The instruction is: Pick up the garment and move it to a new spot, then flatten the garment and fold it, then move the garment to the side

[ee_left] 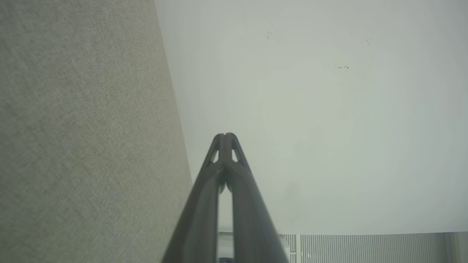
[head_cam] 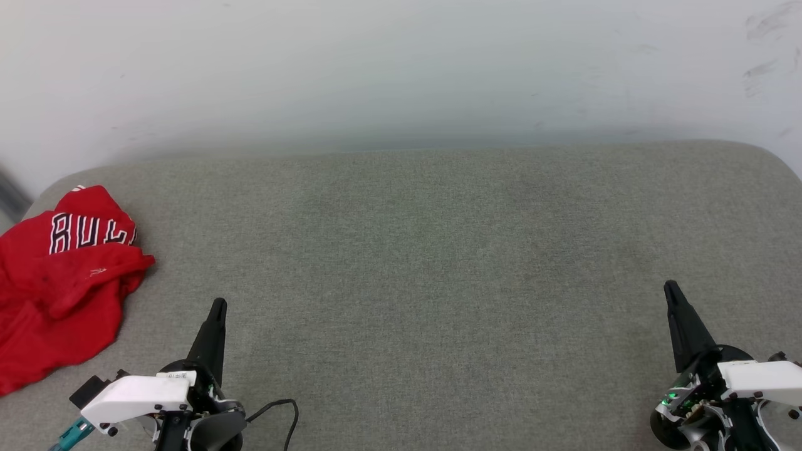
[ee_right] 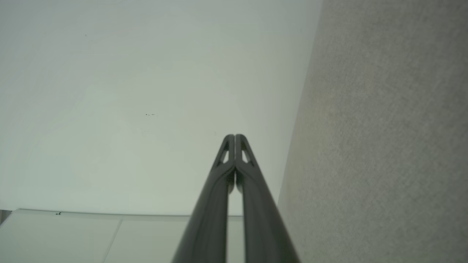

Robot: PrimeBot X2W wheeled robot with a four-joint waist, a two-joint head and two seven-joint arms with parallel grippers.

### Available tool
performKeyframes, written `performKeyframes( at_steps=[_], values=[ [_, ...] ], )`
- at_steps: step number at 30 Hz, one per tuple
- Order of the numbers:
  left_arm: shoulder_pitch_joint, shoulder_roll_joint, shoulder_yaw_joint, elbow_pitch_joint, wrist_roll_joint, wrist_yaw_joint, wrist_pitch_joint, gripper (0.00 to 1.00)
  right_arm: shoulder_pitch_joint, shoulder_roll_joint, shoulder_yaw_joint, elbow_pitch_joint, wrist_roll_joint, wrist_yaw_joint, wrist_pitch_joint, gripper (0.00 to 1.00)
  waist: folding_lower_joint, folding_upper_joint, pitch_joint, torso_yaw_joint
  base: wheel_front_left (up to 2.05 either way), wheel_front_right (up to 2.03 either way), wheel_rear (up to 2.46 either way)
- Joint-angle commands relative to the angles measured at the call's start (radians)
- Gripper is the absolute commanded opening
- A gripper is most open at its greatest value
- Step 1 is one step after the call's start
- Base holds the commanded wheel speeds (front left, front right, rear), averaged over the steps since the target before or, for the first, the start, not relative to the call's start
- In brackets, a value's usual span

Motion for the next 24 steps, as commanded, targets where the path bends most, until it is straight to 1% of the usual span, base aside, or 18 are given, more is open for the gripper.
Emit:
performKeyframes(
  at_steps=[1,24],
  values=[
    [-0.009,-0.001,0.003,0.001,0.003,-0.003,0.005,0.0,-0.009,0.003,0.0,0.001,0.004,0.0,0.001,0.0,0.0,-0.0001,0.0,0.0,0.0,0.0,0.0],
    [-0.009,-0.001,0.003,0.001,0.003,-0.003,0.005,0.0,-0.009,0.003,0.0,0.001,0.004,0.0,0.001,0.0,0.0,-0.0001,0.0,0.0,0.0,0.0,0.0]
  ],
)
